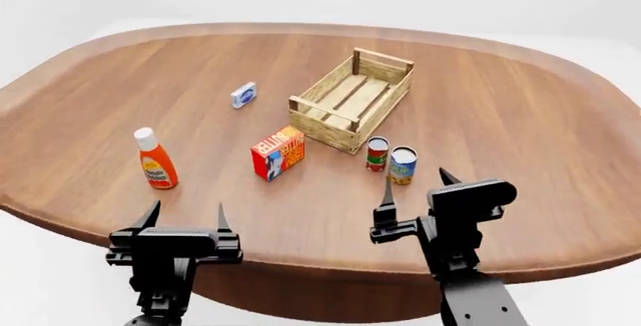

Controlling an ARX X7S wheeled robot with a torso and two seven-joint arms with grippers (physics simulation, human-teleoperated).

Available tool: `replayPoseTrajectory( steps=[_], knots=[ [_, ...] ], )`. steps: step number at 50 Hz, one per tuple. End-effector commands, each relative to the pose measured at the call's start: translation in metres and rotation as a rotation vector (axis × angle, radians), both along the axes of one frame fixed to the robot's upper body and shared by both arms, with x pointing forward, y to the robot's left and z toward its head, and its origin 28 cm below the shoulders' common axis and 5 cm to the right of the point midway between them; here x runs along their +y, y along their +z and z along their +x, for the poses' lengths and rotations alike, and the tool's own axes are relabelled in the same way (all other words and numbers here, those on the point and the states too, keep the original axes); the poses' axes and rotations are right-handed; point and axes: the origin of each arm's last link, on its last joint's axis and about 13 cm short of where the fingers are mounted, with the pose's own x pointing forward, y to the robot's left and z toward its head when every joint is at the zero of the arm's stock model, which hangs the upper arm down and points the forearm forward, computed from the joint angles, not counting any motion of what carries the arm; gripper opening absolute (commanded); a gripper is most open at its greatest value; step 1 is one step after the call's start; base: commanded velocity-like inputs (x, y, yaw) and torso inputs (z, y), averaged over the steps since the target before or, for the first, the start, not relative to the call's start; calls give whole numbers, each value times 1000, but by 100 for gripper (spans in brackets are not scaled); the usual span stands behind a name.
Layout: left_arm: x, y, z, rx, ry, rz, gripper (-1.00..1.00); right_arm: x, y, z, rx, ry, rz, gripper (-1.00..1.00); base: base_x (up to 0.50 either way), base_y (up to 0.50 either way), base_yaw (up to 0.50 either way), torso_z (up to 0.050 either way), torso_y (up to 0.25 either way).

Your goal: Pick up the ketchup, and put it in the wooden tray.

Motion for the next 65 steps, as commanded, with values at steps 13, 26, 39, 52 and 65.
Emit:
replayPoseTrajectory(
  steps=[13,26,39,52,65],
  knots=[
    [17,17,15,-43,46,79,100,-3,13,9,1,38,-58,100,127,21,500,0,0],
    [7,19,12,-32,-6,71,100,-5,17,7,7,17,-65,100,66,-42,181,0,0],
    [5,27,22,-45,-10,73,100,-4,21,10,13,20,-69,100,118,-486,0,0,0],
    [2,55,44,-63,-25,42,100,-3,35,14,14,-14,-101,100,27,-110,0,0,0],
    [-5,81,62,-89,-54,30,100,-2,50,14,10,-12,-126,100,80,19,0,0,0]
  ],
)
